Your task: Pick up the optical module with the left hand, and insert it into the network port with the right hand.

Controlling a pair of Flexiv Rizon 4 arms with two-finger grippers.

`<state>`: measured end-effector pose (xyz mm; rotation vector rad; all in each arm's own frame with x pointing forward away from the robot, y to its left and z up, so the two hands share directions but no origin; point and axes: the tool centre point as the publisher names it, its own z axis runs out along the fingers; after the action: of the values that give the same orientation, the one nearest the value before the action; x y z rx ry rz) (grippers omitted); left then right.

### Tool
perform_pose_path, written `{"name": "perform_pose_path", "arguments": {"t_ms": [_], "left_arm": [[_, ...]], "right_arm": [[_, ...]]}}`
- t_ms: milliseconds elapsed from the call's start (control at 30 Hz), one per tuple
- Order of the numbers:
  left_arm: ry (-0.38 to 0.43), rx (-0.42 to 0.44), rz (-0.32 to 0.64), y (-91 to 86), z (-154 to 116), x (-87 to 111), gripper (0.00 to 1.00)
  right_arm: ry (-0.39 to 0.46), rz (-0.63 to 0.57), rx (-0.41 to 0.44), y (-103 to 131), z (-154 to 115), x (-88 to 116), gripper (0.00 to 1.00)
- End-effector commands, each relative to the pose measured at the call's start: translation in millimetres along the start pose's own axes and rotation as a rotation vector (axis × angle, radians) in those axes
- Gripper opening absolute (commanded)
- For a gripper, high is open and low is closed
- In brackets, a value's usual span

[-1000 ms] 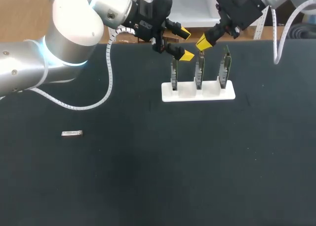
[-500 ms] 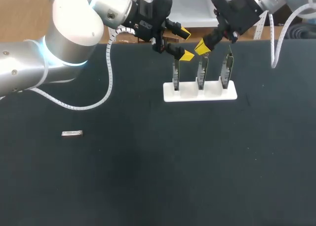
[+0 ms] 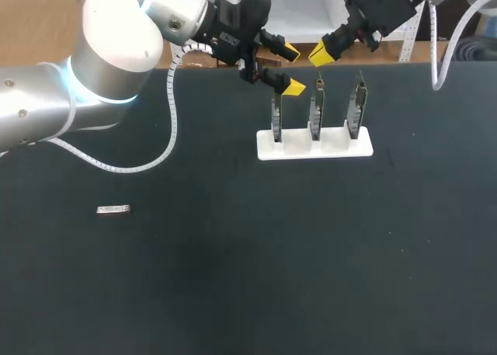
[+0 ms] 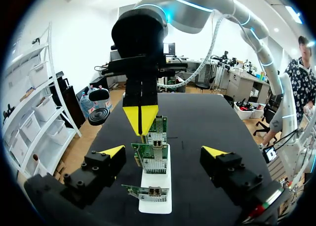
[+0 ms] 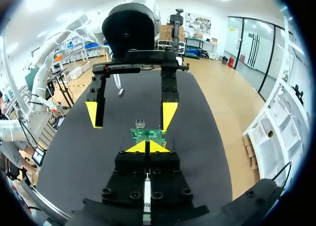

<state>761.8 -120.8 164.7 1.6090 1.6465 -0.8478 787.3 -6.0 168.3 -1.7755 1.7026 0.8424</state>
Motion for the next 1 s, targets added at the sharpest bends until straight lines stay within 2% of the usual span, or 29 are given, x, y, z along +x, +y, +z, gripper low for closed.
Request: {"name": "perform_pose_path", "arguments": {"t_ms": [33, 300, 567, 1000], "left_arm": [[0.007, 0.004, -0.002, 1.7, 0, -1.2, 1.00], [0.007, 0.004, -0.002, 1.7, 0, -1.2, 1.00], [0.007, 0.004, -0.002, 1.7, 0, -1.2, 1.00], [0.007, 0.004, -0.002, 1.7, 0, -1.2, 1.00]], "right_arm": [[0.003, 0.008, 0.039, 19, -9, 2, 0.00], [-0.012, 0.045, 0.069, 40, -30, 15, 0.00], [0.014, 0.069, 0.078, 60, -49, 30, 0.00], [0.026, 0.125, 0.078, 74, -65, 68, 0.00]]}}
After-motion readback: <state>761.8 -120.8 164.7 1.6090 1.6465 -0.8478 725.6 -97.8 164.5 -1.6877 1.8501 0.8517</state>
